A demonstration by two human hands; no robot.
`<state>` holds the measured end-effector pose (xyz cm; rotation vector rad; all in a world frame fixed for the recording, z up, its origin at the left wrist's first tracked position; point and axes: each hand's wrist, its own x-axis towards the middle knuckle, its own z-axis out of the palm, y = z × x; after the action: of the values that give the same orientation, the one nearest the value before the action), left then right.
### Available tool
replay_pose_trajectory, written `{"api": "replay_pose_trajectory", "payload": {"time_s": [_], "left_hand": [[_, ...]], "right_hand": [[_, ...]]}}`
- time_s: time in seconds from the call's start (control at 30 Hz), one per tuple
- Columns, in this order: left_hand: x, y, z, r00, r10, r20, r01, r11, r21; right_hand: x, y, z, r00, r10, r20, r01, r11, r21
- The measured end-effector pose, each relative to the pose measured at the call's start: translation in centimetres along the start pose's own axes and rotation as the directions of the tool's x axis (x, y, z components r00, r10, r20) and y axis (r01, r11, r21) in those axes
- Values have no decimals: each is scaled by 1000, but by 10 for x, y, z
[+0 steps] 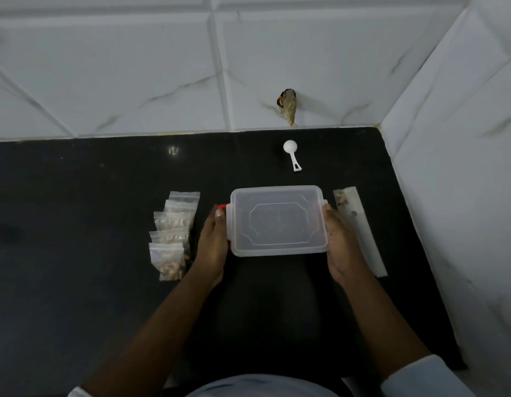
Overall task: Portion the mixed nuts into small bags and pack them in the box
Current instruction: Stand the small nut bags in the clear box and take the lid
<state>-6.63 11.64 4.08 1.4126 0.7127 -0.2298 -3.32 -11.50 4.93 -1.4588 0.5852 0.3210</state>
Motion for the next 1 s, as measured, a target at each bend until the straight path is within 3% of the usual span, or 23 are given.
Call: {"api": "replay_pose_trajectory", "payload": {"time_s": [0.07, 0.1, 0.13, 0.17, 0.2, 0.23, 0.27, 0.3, 0.37, 0.53, 0.67, 0.8, 0.9, 1.0], "left_hand": [[-7, 8, 4, 959, 210, -190, -174, 966, 191], [-11, 15, 6, 909, 367, -198, -305, 908, 286], [-12, 20, 6, 844, 529, -94, -455, 797, 398], [-12, 28, 6, 787, 607, 111, -559, 625, 545], [-8, 34, 8, 739, 582, 339, -618, 384, 686], [-3, 39, 11, 720, 461, 519, -634, 130, 763], [5, 42, 14, 719, 323, 616, -636, -52, 770], [9, 48, 18, 709, 234, 665, -648, -157, 745], [19, 54, 25, 677, 179, 714, -668, -258, 698], [27, 64, 31, 623, 215, 752, -696, -285, 659], [29, 65, 32, 593, 286, 753, -734, -191, 651], [29, 66, 29, 556, 353, 753, -777, -102, 622], [27, 67, 23, 518, 469, 715, -818, 26, 575], [24, 67, 21, 558, 423, 714, -782, -21, 623]], "right_hand": [[-2, 0, 0, 1000, -1, 3, 1, 1000, 19], [-4, -2, 1, 1000, 6, 7, -6, 1000, 22], [-5, -1, 2, 1000, 6, -9, -5, 1000, 16], [-7, -5, 4, 999, 22, -31, -21, 1000, 18], [-3, -4, 5, 997, 43, -58, -42, 999, 25], [-1, -6, 6, 995, 62, -76, -61, 998, 19], [4, -4, 4, 995, 69, -71, -69, 998, -5], [12, -2, 0, 997, 57, -52, -60, 997, -55], [23, -1, -5, 997, 76, -34, -79, 994, -76], [28, -16, -8, 993, 93, 71, -90, 995, -43], [26, -27, -11, 982, 179, 63, -176, 983, -54], [29, -26, -10, 984, 166, 66, -162, 985, -60], [30, -27, -13, 985, 151, 81, -145, 986, -82], [28, -28, -14, 986, 132, 103, -118, 984, -130]]}}
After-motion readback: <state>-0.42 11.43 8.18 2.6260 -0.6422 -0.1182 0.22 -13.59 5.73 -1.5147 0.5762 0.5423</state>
